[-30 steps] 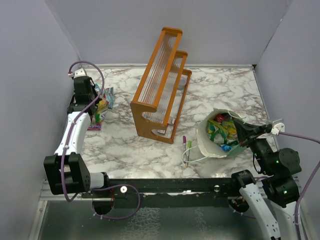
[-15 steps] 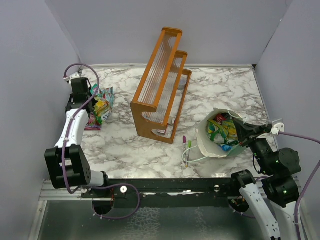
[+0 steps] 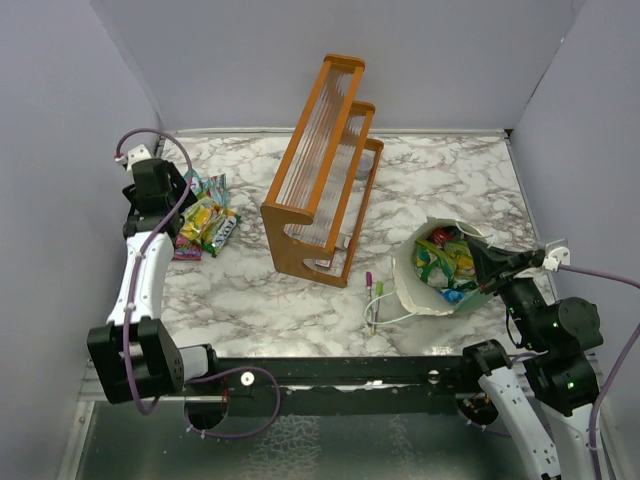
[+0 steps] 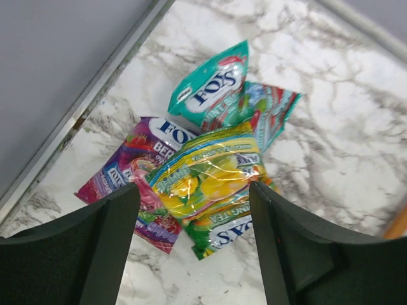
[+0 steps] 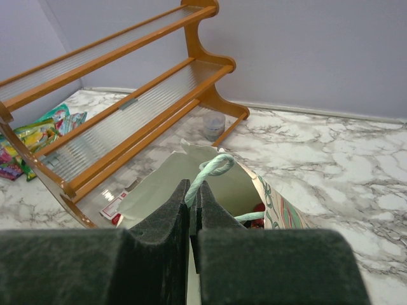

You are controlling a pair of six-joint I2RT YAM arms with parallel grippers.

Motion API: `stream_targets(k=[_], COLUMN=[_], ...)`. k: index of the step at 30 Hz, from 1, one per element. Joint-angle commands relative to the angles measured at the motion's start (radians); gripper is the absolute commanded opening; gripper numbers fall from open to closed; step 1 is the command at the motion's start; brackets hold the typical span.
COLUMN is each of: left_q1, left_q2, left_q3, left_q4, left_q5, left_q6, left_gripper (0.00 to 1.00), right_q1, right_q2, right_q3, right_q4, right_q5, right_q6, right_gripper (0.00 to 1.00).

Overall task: Take the snacks out of the paper bag
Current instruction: Place the snack at the center of the board, then take out the snack from the paper bag.

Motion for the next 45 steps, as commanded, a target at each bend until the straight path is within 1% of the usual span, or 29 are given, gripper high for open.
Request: stream_targets(k=[1,3,5,7,9,10,12,14,16,19,20,23,25,27,29,31,35,38,40,42,43,45], left_q1=[0.002,0.001,0.001,-0.001,-0.014,-0.026,-0.05,-0.103,-0.221,-0.435,-0.49,-0.638,-0.76,-0.914,-1.069,-1.2,-1.383,-1.439,-1.444,-1.444,-1.444,-1.443], left_q2=[-0.152,-0.198,-0.219,-0.234,-0.241,-0.244,-0.249,-0.256,-0.261,-0.278,-0.278,-0.258,-0.229,-0.188,-0.144,-0.101,-0.005,0.05,0.093,0.153,0.184,0.251], left_q3=[-0.054,-0.044,-0.01,0.032,0.073,0.097,0.132,0.156,0.187,0.211,0.211,0.178,0.163,0.167,0.183,0.193,0.228,0.214,0.202,0.216,0.229,0.283], left_q4=[0.099,0.076,0.04,0.025,0.043,0.046,0.058,0.075,0.079,0.115,0.128,0.249,0.29,0.292,0.286,0.305,0.337,0.368,0.37,0.337,0.322,0.275], left_q5=[0.11,0.205,0.332,0.458,0.577,0.616,0.671,0.693,0.663,0.544,0.529,0.542,0.514,0.447,0.336,0.27,0.209,0.206,0.215,0.23,0.238,0.256], left_q6=[-0.023,-0.054,-0.095,-0.167,-0.22,-0.24,-0.285,-0.319,-0.319,-0.299,-0.3,-0.312,-0.291,-0.234,-0.173,-0.095,0.098,0.283,0.408,0.543,0.606,0.727], left_gripper=[0.75,0.77,0.77,0.77,0.84,0.85,0.93,0.93,0.91,0.91,0.9,0.9,0.89,0.87,0.86,0.86,0.84,0.85,0.86,0.86,0.85,0.78], right_q1=[0.003,0.003,0.003,0.003,0.003,0.003,0.003,0.003,0.003,0.003,0.002,0.002,0.002,0.002,0.001,0.003,0.002,0.001,0.002,0.002,0.001,0.002], right_q2=[-0.011,-0.011,-0.008,-0.006,-0.004,-0.003,-0.002,0.0,0.0,-0.001,-0.002,-0.004,-0.005,-0.003,-0.003,-0.003,-0.005,-0.006,-0.008,-0.011,-0.011,-0.013], right_q3=[-0.006,-0.006,-0.006,-0.006,-0.006,-0.006,-0.006,-0.006,-0.006,-0.006,-0.006,-0.004,-0.006,-0.006,-0.007,-0.006,-0.006,-0.006,-0.006,-0.006,-0.006,-0.005], right_q4=[0.007,0.007,0.007,0.007,0.009,0.008,0.009,0.008,0.007,0.005,0.004,0.003,0.003,0.003,0.002,0.002,0.002,0.001,0.002,0.002,0.002,0.002], right_q5=[0.002,0.004,0.006,0.007,0.012,0.013,0.015,0.015,0.017,0.021,0.023,0.024,0.023,0.022,0.021,0.021,0.022,0.021,0.021,0.02,0.018,0.019], right_q6=[0.001,-0.001,-0.001,-0.001,0.0,0.001,0.001,0.0,0.0,0.001,0.001,0.004,0.004,0.003,0.002,0.002,0.002,0.002,0.002,0.004,0.003,0.004], right_gripper=[0.02,0.02,0.02,0.02,0.02,0.02,0.02,0.02,0.02,0.02,0.02,0.02,0.02,0.02,0.02,0.02,0.02,0.02,0.02,0.02,0.02,0.02])
